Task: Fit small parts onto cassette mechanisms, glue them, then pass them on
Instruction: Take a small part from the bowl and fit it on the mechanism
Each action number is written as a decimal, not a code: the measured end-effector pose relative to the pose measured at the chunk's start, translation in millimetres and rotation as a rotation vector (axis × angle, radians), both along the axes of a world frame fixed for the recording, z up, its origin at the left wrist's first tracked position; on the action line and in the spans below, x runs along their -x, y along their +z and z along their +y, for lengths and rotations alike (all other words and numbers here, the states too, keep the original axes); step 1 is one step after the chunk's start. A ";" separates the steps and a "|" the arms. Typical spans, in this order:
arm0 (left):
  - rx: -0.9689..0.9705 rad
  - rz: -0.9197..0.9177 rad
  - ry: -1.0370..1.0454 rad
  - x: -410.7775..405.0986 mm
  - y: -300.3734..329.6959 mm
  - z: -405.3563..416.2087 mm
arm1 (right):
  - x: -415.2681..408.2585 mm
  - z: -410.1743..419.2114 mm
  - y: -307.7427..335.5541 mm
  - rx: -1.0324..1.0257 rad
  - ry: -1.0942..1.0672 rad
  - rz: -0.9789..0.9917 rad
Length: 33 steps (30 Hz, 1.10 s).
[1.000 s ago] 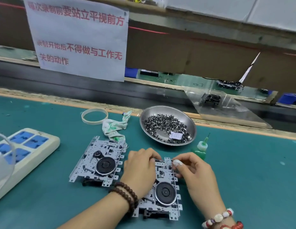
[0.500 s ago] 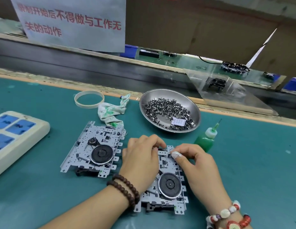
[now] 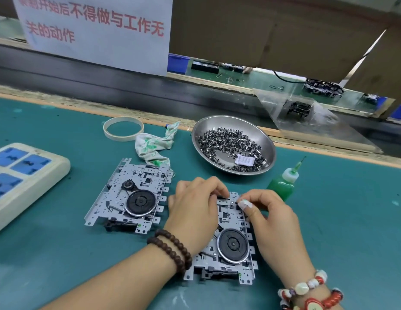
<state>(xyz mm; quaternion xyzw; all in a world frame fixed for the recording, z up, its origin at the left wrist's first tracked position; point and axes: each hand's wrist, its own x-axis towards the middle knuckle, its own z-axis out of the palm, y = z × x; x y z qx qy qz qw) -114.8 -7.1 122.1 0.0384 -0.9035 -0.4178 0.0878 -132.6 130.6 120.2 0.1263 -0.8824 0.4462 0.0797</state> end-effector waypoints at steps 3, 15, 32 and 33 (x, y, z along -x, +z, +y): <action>0.002 0.011 -0.009 -0.6 0.9 0.0 | -0.7 -0.9 1.5 -0.061 0.008 0.036; 0.021 0.025 -0.116 0.0 2.4 -0.7 | -0.8 -2.8 -1.8 -0.138 0.003 0.133; -0.062 -0.035 -0.131 7.5 0.8 -6.9 | -0.7 -2.8 -2.5 -0.016 -0.002 0.005; -0.061 -0.035 -0.133 7.5 0.9 -6.7 | -0.7 -2.7 -2.6 -0.010 -0.002 -0.001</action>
